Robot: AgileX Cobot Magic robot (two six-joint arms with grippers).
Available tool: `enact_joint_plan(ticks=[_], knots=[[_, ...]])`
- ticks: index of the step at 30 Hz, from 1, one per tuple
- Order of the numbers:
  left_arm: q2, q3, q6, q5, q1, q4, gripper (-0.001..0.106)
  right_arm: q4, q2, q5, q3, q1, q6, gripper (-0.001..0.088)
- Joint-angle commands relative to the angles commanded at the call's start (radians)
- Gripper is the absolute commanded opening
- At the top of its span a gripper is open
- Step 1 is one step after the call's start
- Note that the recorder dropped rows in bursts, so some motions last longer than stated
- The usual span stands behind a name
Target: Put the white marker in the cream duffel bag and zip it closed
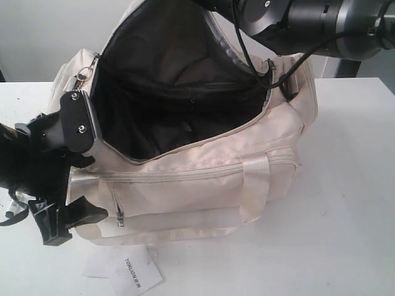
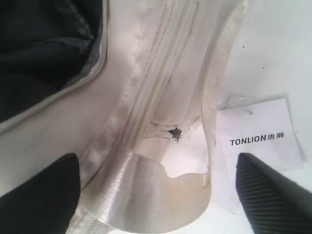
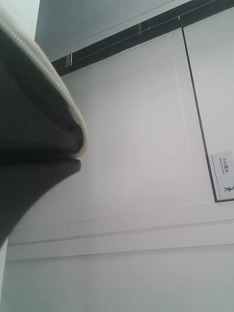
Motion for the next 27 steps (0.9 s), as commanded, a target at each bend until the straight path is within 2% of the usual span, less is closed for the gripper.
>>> enact_joint_plan(ticks=[6, 8, 10, 11, 12, 13, 15, 16, 17, 20, 21, 22, 27], knots=[[-0.13, 0.0, -0.09, 0.07, 0.0, 0.0, 0.086, 0.0, 0.0, 0.0, 0.0, 0.0, 0.0, 0.0], [-0.174, 0.0, -0.161, 0.068, 0.0, 0.005, 0.075, 0.0, 0.0, 0.0, 0.0, 0.0, 0.0, 0.0], [-0.209, 0.0, -0.22, 0.068, 0.0, 0.027, 0.052, 0.0, 0.0, 0.0, 0.0, 0.0, 0.0, 0.0], [-0.223, 0.0, -0.245, 0.068, 0.004, 0.041, 0.032, 0.0, 0.0, 0.0, 0.0, 0.0, 0.0, 0.0], [-0.228, 0.0, -0.256, 0.066, 0.004, 0.051, 0.02, 0.0, 0.0, 0.0, 0.0, 0.0, 0.0, 0.0], [-0.235, 0.0, -0.286, 0.058, 0.004, 0.074, -0.001, 0.0, 0.0, 0.0, 0.0, 0.0, 0.0, 0.0], [-0.237, 0.0, -0.402, 0.021, 0.004, 0.134, 0.0, 0.0, 0.0, 0.0, 0.0, 0.0, 0.0, 0.0], [-0.237, 0.0, -0.49, -0.003, 0.004, 0.208, 0.0, 0.0, 0.0, 0.0, 0.0, 0.0, 0.0, 0.0], [-0.237, 0.0, -0.527, -0.012, 0.004, 0.244, 0.0, 0.0, 0.0, 0.0, 0.0, 0.0, 0.0, 0.0], [-0.237, 0.0, -0.736, -0.023, 0.004, 0.471, 0.0, 0.0, 0.0, 0.0, 0.0, 0.0, 0.0, 0.0], [-0.237, 0.0, -0.776, -0.021, 0.008, 0.503, 0.0, 0.0, 0.0, 0.0, 0.0, 0.0, 0.0, 0.0], [-0.237, 0.0, -0.839, -0.013, 0.038, 0.552, 0.0, 0.0, 0.0, 0.0, 0.0, 0.0, 0.0, 0.0], [-0.227, 0.0, -0.852, -0.009, 0.158, 0.557, 0.0, 0.0, 0.0, 0.0, 0.0, 0.0, 0.0, 0.0]])
